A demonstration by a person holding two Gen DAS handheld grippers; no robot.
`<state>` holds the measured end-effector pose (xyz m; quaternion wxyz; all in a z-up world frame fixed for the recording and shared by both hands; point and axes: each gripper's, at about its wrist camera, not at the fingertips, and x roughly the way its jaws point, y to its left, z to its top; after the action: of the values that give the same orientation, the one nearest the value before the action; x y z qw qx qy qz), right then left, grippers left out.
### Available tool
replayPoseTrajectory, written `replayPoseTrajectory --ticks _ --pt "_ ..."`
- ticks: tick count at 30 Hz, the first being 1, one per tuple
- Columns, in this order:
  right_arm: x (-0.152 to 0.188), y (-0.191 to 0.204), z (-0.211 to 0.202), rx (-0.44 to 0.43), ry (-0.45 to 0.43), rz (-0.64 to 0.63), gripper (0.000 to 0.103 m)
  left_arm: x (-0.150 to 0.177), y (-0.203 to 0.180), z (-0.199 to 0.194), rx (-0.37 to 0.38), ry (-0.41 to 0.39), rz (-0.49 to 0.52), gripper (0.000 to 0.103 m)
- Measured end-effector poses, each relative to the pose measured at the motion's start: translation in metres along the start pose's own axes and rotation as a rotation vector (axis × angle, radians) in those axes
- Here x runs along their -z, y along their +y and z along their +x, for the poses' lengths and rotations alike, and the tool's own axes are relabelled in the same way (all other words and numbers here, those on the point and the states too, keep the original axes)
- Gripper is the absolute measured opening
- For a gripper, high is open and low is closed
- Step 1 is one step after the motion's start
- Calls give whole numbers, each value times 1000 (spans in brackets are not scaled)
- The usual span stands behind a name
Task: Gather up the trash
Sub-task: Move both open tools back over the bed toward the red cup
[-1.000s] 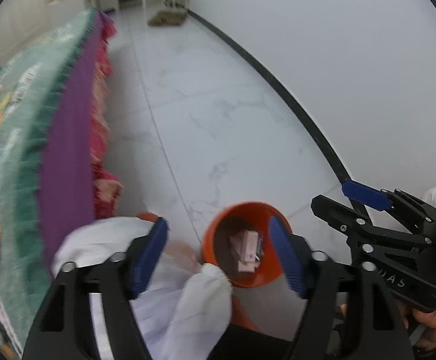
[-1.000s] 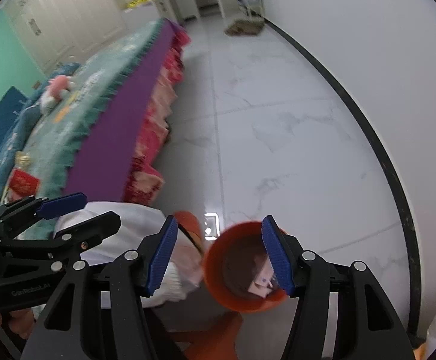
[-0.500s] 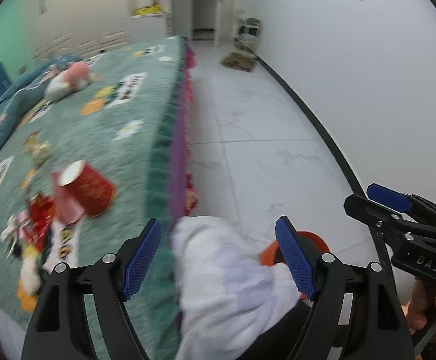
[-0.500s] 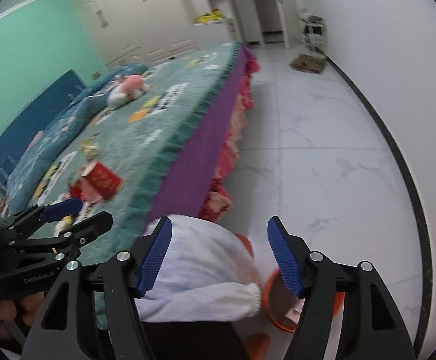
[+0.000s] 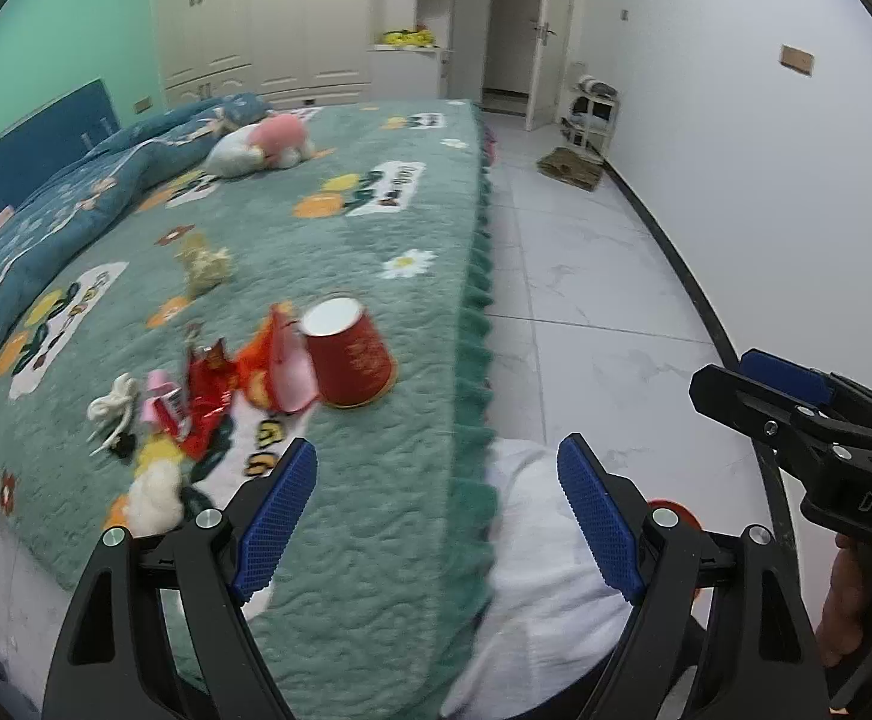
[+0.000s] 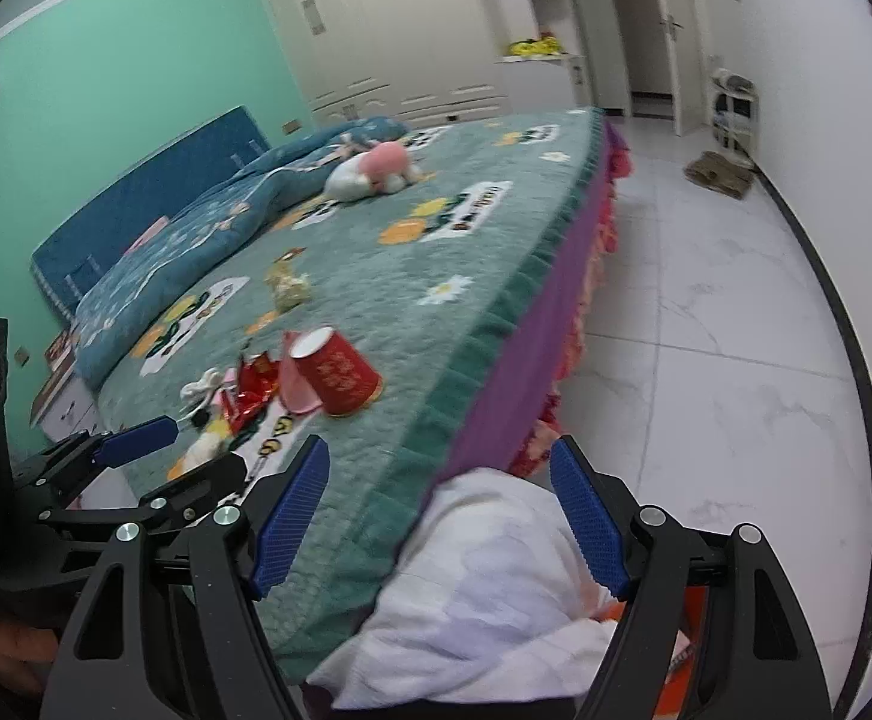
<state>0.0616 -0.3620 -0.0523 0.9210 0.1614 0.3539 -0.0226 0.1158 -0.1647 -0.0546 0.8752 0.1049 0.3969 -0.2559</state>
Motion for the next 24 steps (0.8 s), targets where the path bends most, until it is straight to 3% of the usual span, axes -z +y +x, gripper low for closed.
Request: replayPoseTrajectory --ticks 24 --pt "-31 110 87 -111 117 -186 76 12 128 13 -119 58 -232 82"
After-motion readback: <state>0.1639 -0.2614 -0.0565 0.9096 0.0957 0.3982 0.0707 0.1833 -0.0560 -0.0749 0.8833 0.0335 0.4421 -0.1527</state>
